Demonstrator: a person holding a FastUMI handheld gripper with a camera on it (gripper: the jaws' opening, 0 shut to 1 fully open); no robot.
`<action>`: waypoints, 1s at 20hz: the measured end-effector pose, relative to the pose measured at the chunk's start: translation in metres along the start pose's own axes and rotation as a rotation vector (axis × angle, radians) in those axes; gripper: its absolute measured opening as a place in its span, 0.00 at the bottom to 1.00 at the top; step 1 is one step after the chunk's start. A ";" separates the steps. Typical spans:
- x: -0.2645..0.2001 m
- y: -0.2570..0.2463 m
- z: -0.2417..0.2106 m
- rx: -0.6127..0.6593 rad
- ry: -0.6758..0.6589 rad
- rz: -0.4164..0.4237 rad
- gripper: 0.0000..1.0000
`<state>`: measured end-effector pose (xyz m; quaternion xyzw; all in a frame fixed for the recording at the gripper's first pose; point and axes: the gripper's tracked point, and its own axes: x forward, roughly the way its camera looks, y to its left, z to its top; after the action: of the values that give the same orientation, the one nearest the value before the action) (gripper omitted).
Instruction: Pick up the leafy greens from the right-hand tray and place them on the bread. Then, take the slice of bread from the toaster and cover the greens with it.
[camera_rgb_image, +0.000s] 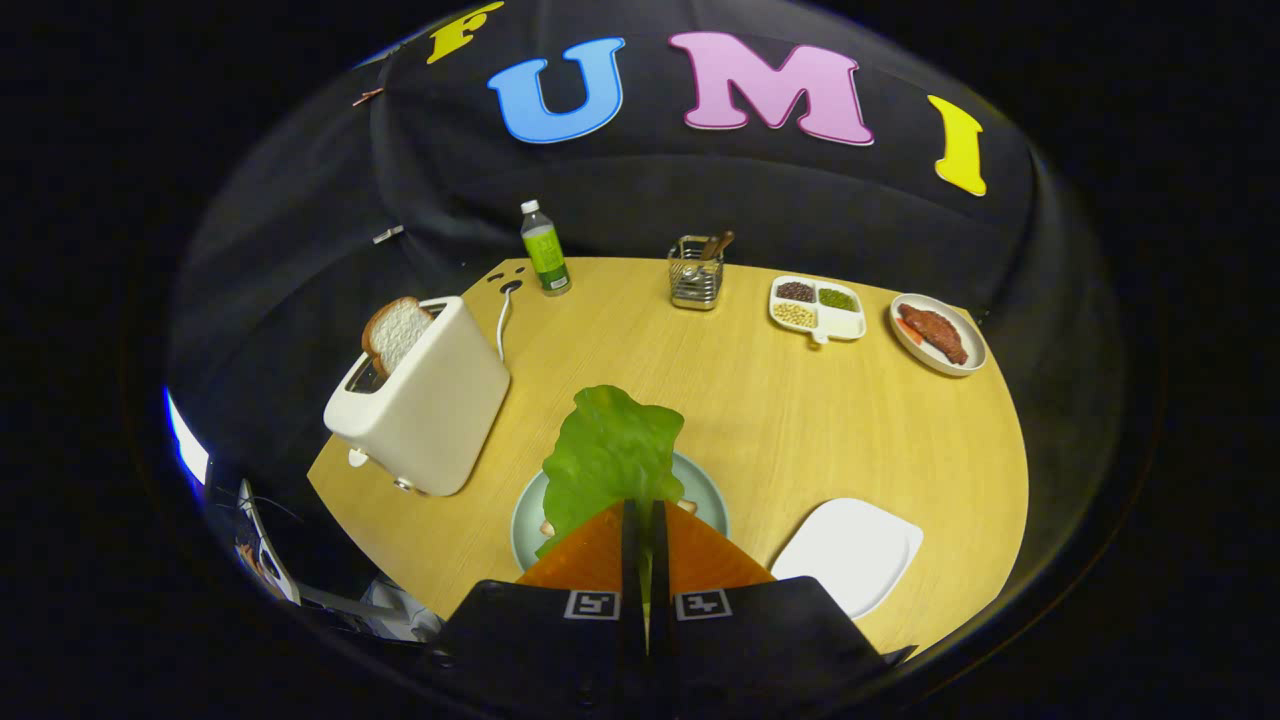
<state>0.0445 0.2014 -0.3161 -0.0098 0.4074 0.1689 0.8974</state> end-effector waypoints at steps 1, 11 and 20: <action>0.010 0.004 -0.005 -0.010 0.022 0.001 0.05; 0.066 0.012 -0.036 -0.015 0.164 -0.027 0.18; 0.056 0.033 -0.033 0.024 0.150 -0.003 1.00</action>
<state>0.0442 0.2435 -0.3751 -0.0125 0.4753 0.1613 0.8648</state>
